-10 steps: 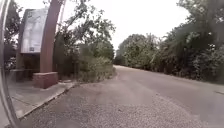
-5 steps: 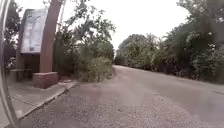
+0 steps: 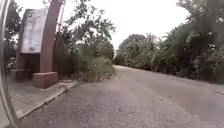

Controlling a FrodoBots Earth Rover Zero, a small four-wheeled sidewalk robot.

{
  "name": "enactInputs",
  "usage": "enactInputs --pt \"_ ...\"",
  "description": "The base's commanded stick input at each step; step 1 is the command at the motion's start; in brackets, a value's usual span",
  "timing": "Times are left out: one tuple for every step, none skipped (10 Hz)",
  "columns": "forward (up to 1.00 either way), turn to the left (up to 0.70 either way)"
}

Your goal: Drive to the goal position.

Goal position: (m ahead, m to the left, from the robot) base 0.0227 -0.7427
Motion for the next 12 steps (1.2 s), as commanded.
enactInputs --pt "0.04 0.0" --pt "0.04 0.0" --pt "0.04 0.0" --pt "0.04 0.0" --pt "0.04 0.0" --pt "0.04 0.0" --pt "0.04 0.0" --pt "0.04 0.0" --pt "0.04 0.0" --pt "0.04 0.0" --pt "0.04 0.0" --pt "0.04 0.0"
